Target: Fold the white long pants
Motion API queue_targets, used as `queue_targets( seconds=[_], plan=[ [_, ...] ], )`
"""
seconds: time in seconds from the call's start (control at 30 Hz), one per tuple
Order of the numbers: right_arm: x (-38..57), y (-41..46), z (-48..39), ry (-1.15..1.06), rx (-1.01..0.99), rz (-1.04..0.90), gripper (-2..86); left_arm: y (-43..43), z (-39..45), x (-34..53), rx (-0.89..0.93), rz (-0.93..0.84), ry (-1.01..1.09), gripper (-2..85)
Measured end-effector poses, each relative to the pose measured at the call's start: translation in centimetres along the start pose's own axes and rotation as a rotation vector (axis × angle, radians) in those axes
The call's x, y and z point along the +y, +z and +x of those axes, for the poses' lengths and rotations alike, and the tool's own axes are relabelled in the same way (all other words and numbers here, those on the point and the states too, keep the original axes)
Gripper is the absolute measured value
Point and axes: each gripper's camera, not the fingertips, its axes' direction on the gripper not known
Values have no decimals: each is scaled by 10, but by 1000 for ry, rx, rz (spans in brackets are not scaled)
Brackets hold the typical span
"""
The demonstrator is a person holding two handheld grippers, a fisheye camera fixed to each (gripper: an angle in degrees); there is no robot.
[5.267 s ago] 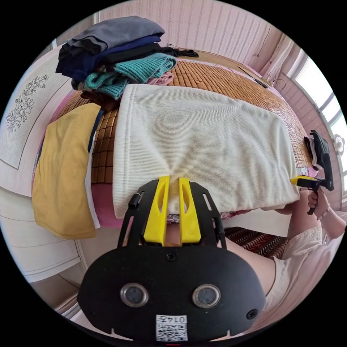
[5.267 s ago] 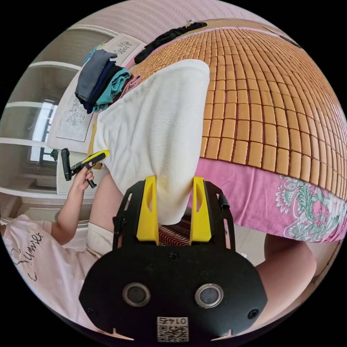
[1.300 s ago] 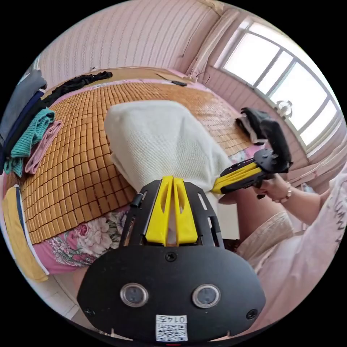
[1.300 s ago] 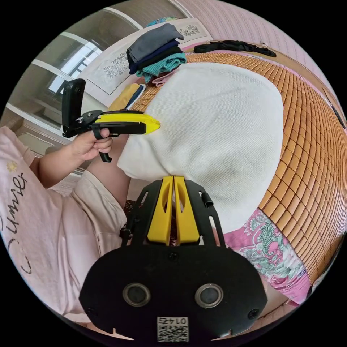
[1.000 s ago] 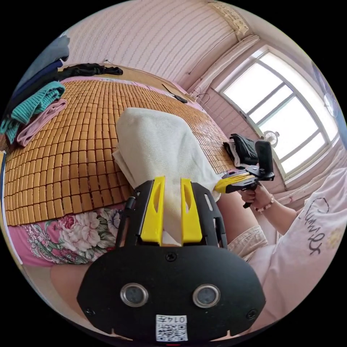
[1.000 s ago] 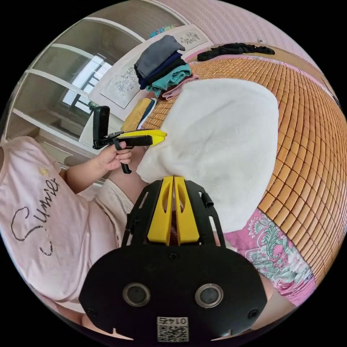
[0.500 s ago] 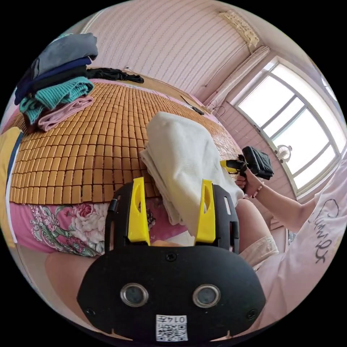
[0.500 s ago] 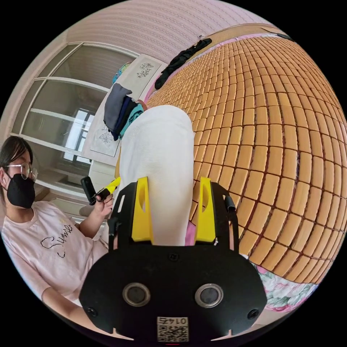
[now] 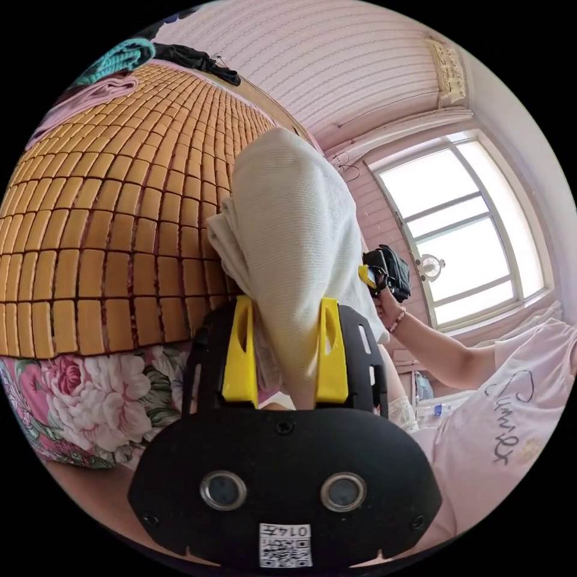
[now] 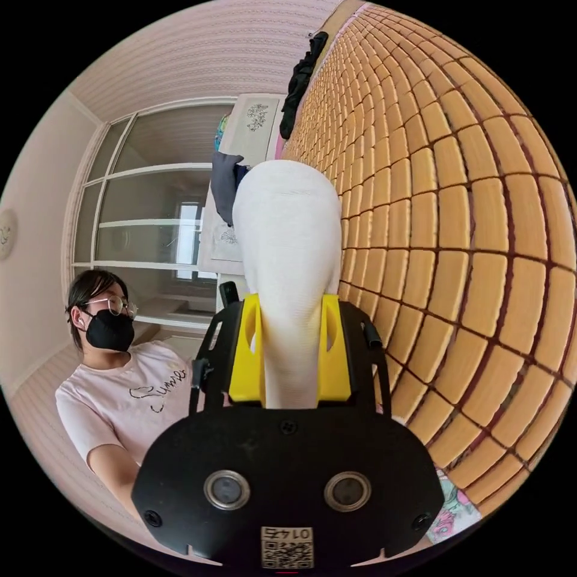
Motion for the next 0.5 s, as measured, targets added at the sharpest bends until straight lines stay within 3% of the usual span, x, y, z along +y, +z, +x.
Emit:
queue_targets(
  seconds=[0.23,0.5],
  plan=[
    [29,15,-143,-418,371,-124,101,-2,22,2,20,53,25,111],
    [118,-102,-200,-482,466,51,102,70,137,-46,122,-8,239,102]
  ],
)
